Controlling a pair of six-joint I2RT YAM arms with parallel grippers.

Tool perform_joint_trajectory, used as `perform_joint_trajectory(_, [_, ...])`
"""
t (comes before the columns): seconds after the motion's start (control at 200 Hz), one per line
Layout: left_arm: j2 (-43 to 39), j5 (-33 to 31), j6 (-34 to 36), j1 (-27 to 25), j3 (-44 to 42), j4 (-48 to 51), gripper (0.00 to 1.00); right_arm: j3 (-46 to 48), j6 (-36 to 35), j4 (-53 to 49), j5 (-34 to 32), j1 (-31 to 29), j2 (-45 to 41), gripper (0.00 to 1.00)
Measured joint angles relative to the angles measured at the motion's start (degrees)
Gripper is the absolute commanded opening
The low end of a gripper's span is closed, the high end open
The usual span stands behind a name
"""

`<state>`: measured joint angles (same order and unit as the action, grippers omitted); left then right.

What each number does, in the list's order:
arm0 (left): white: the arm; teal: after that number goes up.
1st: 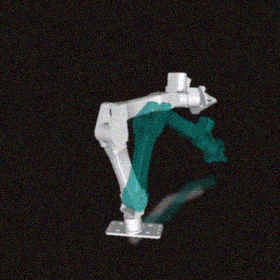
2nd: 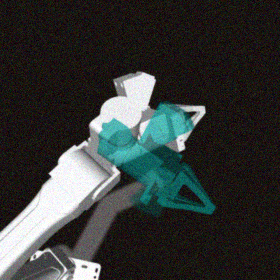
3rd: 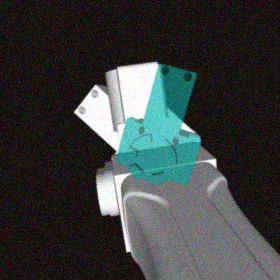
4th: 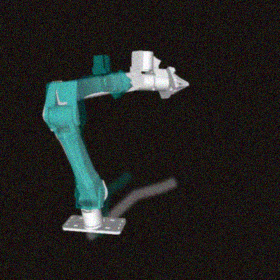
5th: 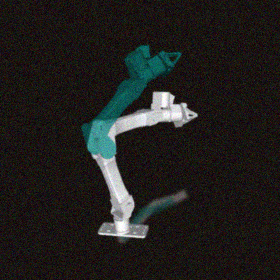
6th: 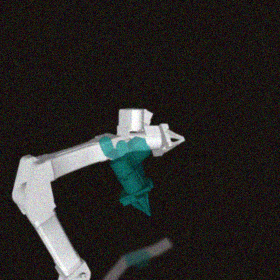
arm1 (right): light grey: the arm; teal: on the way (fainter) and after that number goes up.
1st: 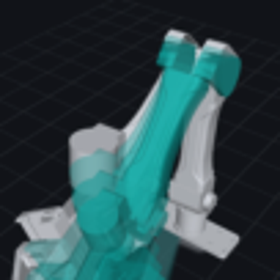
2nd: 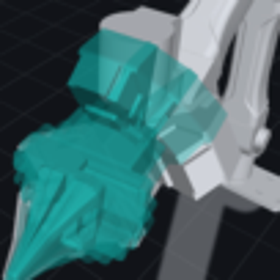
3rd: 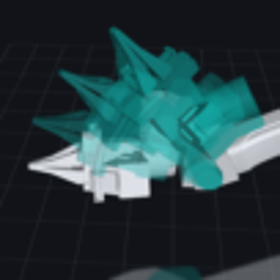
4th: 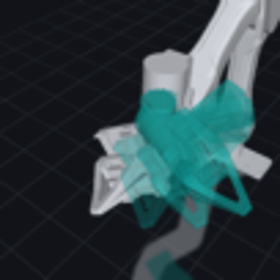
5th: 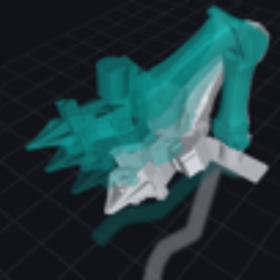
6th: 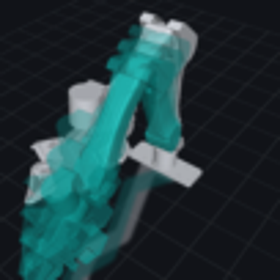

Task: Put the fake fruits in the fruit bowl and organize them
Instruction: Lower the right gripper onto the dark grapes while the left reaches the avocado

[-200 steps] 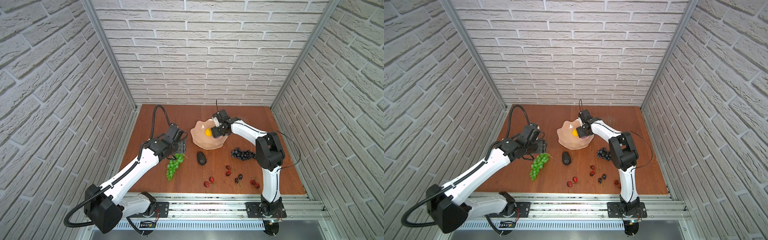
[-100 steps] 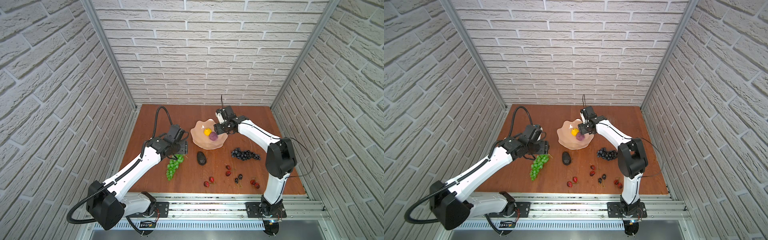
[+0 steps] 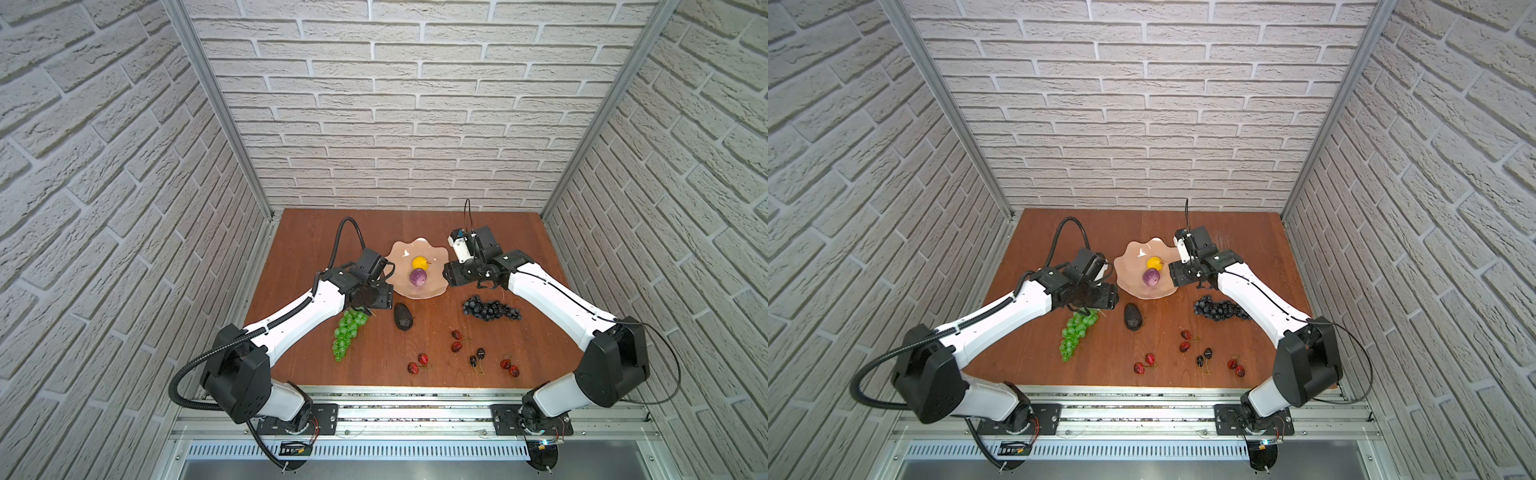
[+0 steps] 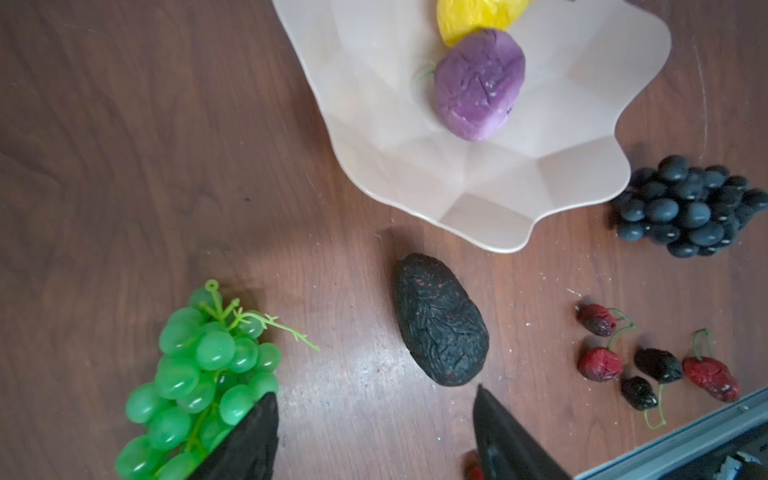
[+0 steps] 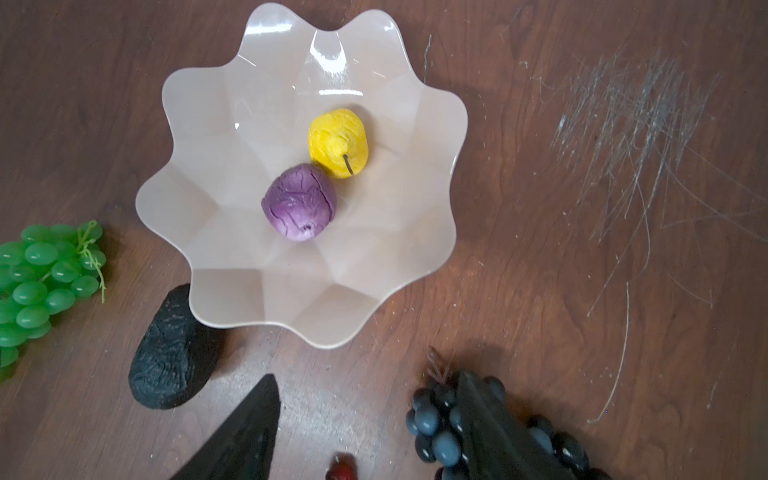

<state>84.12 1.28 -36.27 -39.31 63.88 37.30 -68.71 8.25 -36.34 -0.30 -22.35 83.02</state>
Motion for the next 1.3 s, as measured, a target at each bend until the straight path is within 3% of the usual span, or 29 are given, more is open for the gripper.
perform_joint_trajectory(0.27, [4.7, 0.6, -2.0, -4.5, 4.1, 0.5, 0.73, 7.8, 2.3, 2.3, 0.5, 0.0, -8.4, 0.69])
perform_joint_trajectory(0.87, [19.5, 0.7, -8.5, -7.4, 10.1, 1.6, 0.75, 10.9, 4.3, 9.3, 3.2, 0.0, -6.6, 0.69])
perform_joint_trajectory(1.3, [23.2, 0.5, -9.0, -7.4, 10.1, 0.4, 0.65, 11.2, 4.6, 10.3, 3.6, 0.0, -6.6, 0.69])
